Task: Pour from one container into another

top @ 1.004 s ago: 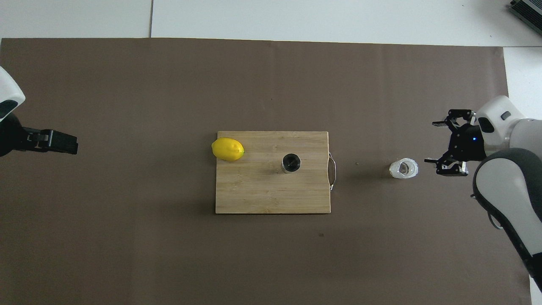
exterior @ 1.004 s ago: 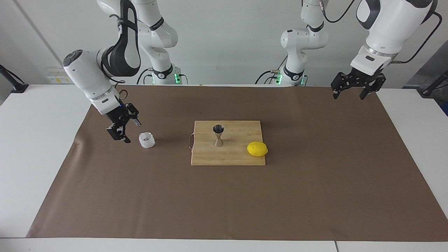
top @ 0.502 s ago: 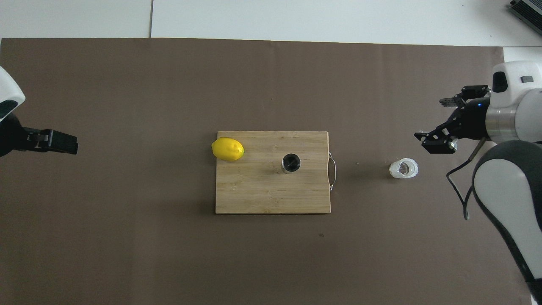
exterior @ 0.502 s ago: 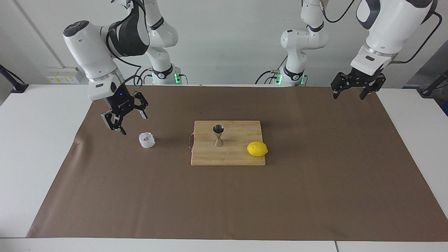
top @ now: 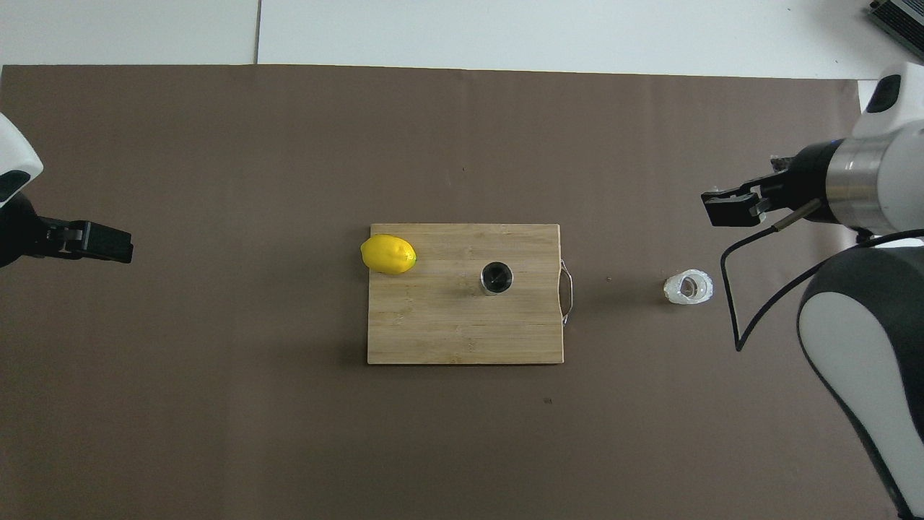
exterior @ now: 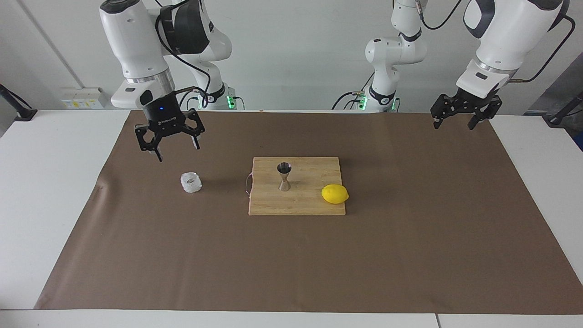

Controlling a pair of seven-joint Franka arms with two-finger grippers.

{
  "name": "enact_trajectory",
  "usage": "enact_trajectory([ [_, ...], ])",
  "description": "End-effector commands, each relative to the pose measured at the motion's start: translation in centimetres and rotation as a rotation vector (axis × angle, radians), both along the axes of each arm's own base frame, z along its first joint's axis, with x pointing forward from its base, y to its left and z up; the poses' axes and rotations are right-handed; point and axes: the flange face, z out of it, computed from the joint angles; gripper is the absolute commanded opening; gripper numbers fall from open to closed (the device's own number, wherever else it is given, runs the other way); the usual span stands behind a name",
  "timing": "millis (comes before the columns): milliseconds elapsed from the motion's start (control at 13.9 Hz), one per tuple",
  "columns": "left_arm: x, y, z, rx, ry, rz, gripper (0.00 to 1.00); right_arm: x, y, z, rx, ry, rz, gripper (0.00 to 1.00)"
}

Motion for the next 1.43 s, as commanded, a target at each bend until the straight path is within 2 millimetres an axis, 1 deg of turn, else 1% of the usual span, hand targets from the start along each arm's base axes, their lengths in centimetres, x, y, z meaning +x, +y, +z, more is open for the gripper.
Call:
enact_trajectory([
  [0,-0.7,0.2,0.2,-0.005,-0.003,-0.004,1.00,1.0,-2.5,2.5,0.031,0.048,-0.223,1.00],
  [143,-0.7,0.2,0.2,-0.007,-0.003,-0.004,1.00,1.0,-4.0,3.4,0.051,0.089,-0.347,1.00],
  [215,-0.7,0.2,0.2,-0.007,-0.003,-0.004,1.00,1.0,-4.2,3.8,0.058,0.101,-0.391,1.00],
  [287,-0.7,0.2,0.2,-0.007,-0.003,-0.004,1.00,0.7,-4.6,3.8,0.060,0.130,-0.428,1.00],
  [358,-0.7,0.2,0.2,-0.005,-0.003,-0.004,1.00,-0.1,-4.8,4.1,0.062,0.162,-0.470,1.00],
  [502,-0.7,0.2,0.2,-0.007,-0.003,-0.004,1.00,-2.4,-5.4,4.7,0.063,0.244,-0.588,1.00],
  [574,-0.7,0.2,0.2,-0.007,-0.003,-0.004,1.00,-3.0,-5.4,4.6,0.060,0.270,-0.617,1.00],
  [717,-0.7,0.2,0.2,-0.007,-0.003,-0.004,1.00,-3.5,-4.8,4.3,0.045,0.312,-0.618,1.00],
  [860,-0.7,0.2,0.2,-0.007,-0.003,-0.004,1.00,-3.9,-4.9,4.2,0.022,0.312,-0.617,1.00],
  [1004,-0.7,0.2,0.2,-0.005,-0.003,-0.004,1.00,-4.3,-5.0,3.6,-0.015,0.327,-0.614,1.00],
  [1219,-0.7,0.2,0.2,-0.007,-0.003,-0.004,1.00,-4.3,-4.9,3.5,-0.021,0.311,-0.606,1.00],
  [1362,-0.7,0.2,0.2,-0.005,-0.003,-0.004,1.00,-4.4,-4.7,3.0,-0.027,0.295,-0.545,1.00],
])
